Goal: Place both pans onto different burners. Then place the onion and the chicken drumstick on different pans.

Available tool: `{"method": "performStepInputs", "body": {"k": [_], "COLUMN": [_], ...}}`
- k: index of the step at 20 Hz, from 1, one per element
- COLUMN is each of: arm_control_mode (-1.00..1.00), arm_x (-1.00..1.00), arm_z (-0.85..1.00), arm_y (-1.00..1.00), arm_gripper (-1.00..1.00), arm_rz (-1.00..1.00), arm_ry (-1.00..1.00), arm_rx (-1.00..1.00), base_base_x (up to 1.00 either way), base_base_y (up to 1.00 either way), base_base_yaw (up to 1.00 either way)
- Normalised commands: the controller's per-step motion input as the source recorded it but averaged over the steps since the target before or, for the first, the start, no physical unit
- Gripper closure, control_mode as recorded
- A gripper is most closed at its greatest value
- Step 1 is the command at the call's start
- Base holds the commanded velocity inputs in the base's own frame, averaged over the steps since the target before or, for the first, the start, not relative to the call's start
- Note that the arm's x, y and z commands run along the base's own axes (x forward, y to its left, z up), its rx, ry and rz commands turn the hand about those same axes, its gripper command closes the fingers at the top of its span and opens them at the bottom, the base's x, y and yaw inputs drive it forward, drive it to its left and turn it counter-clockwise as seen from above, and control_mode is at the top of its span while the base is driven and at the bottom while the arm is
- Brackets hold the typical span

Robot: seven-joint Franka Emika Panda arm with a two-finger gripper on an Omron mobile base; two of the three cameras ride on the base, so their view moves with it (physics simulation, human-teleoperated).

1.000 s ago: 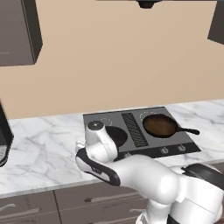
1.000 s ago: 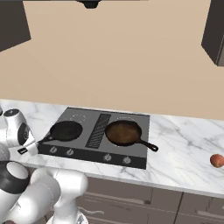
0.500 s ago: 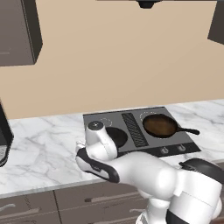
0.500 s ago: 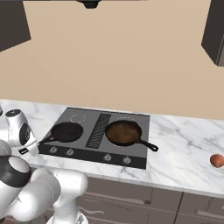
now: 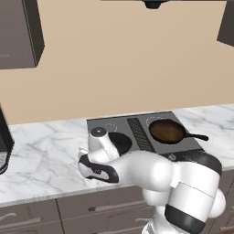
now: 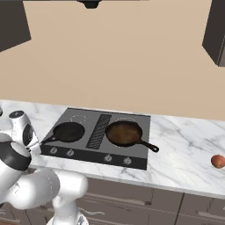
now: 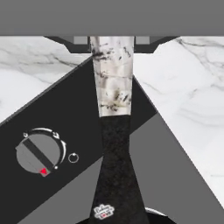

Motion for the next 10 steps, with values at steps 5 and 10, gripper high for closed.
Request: {"method": "performStepInputs", "body": {"k": [5, 10], "arm_control_mode": [-1.00, -1.00], "arm_x": [0.25, 0.19], "arm_z": [-0.14, -0.16], "arm_y": [0.13, 0.05], "arm_gripper": [1.00, 1.00], "arm_rz": [-0.01, 0.00], "arm_ry": [0.00, 0.00], "arm_rx": [0.00, 0.00], "base_base_x": [0.00, 0.00], "base_base_y": [0.00, 0.00], "base_base_yaw": [0.00, 0.00]}}
